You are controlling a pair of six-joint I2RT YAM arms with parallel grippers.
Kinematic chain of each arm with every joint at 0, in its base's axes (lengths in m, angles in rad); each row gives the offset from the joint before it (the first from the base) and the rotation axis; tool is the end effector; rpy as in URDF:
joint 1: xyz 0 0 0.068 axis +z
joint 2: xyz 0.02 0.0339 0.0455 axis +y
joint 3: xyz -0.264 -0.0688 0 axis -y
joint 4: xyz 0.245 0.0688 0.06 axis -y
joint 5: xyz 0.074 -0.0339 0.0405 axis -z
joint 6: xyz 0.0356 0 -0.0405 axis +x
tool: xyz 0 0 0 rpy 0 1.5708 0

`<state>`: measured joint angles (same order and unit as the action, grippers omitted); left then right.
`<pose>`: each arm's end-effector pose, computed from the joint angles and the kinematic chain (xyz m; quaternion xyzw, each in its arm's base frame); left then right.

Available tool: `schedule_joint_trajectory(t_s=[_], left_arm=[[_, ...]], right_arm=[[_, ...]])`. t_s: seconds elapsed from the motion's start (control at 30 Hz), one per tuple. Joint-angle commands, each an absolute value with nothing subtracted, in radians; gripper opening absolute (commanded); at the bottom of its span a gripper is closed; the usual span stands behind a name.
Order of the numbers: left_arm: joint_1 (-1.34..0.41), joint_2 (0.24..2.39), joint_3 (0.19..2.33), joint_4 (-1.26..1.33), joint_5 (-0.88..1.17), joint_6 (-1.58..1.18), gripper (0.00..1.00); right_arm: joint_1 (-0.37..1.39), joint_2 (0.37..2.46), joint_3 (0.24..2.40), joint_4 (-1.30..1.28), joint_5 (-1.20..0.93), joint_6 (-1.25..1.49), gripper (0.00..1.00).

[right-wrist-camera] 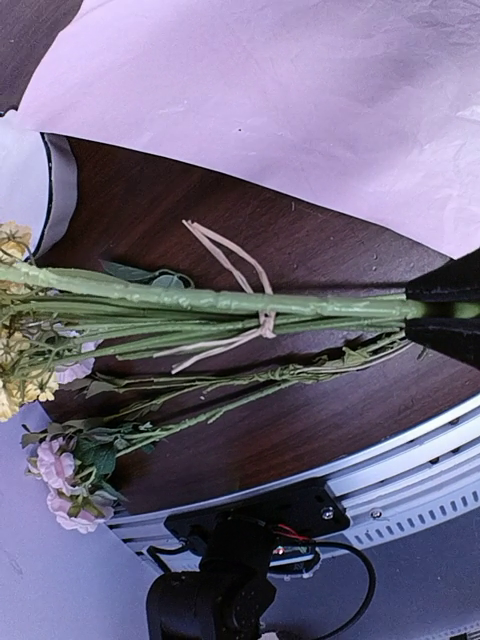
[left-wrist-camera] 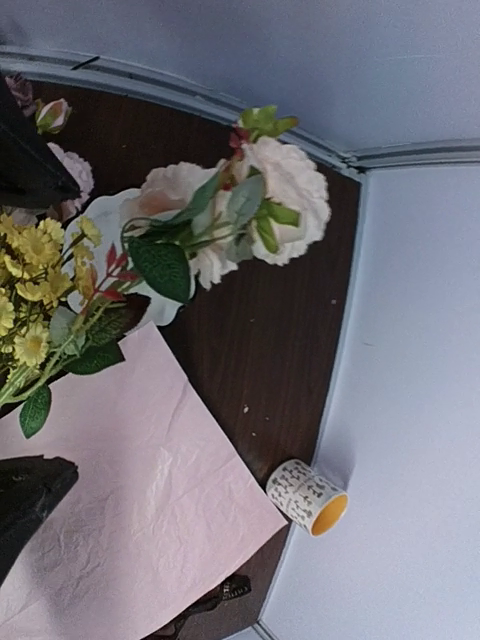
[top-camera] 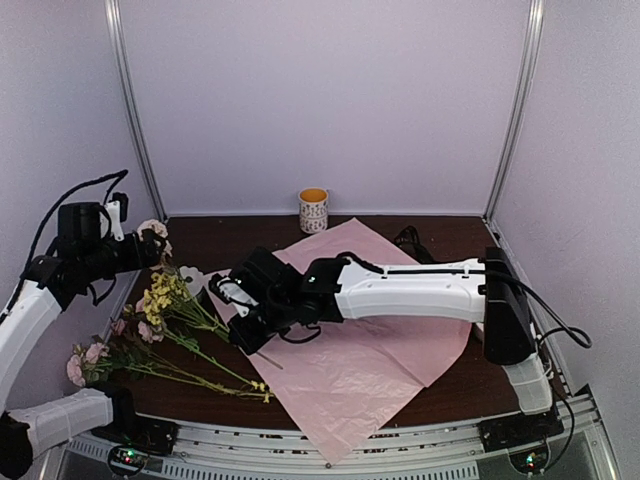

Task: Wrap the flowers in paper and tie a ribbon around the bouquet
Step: Pass from the right arm to the left

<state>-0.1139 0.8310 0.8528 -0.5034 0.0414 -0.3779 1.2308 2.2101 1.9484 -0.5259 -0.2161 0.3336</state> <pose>0.1814 -0.0222 0.3231 -0.1019 0.8491 -0.1433 0.4981 0.1617 0.4800 0.2429 -0.4356 0.8101 0.3382 0.1989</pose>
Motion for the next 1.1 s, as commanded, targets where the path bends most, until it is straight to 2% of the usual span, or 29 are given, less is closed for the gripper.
schedule_joint_trajectory(t_s=[0.0, 0.27, 0.47, 0.6, 0.67, 0.7, 0.8, 0.83, 0.87, 0.9, 0.97, 1.07], left_arm=[[-0.109, 0.891, 0.767, -0.464, 0.007, -0.564, 0.88], [-0.108, 1.025, 0.734, -0.319, -0.068, -0.636, 0.90], [-0.109, 1.103, 0.737, -0.238, -0.079, -0.635, 0.83], [-0.109, 1.142, 0.736, -0.229, -0.051, -0.638, 0.74], [-0.108, 1.149, 0.732, -0.216, -0.036, -0.640, 0.63], [-0.109, 1.149, 0.732, -0.212, -0.030, -0.639, 0.55], [-0.109, 1.126, 0.731, -0.217, -0.026, -0.638, 0.14], [-0.109, 1.112, 0.730, -0.221, -0.028, -0.634, 0.06], [-0.110, 1.094, 0.731, -0.226, -0.034, -0.626, 0.03], [-0.110, 1.077, 0.735, -0.237, -0.046, -0.614, 0.02], [-0.110, 1.038, 0.744, -0.264, -0.074, -0.582, 0.02], [-0.110, 0.977, 0.745, -0.289, -0.109, -0.544, 0.02]], right_arm=[[1.234, 2.155, 1.933, -0.460, -0.184, 0.346, 0.00], [1.255, 2.133, 1.896, -0.456, -0.149, 0.316, 0.00], [1.267, 2.137, 1.904, -0.469, -0.143, 0.288, 0.00], [1.270, 2.144, 1.920, -0.478, -0.143, 0.278, 0.00], [1.269, 2.148, 1.927, -0.481, -0.148, 0.275, 0.00], [1.271, 2.151, 1.931, -0.483, -0.152, 0.274, 0.00], [1.272, 2.164, 1.943, -0.491, -0.166, 0.274, 0.00], [1.272, 2.166, 1.945, -0.490, -0.174, 0.274, 0.00], [1.272, 2.168, 1.945, -0.487, -0.186, 0.275, 0.00], [1.272, 2.173, 1.947, -0.484, -0.196, 0.275, 0.02], [1.272, 2.185, 1.955, -0.480, -0.227, 0.274, 0.12], [1.272, 2.215, 1.996, -0.498, -0.298, 0.262, 0.44]])
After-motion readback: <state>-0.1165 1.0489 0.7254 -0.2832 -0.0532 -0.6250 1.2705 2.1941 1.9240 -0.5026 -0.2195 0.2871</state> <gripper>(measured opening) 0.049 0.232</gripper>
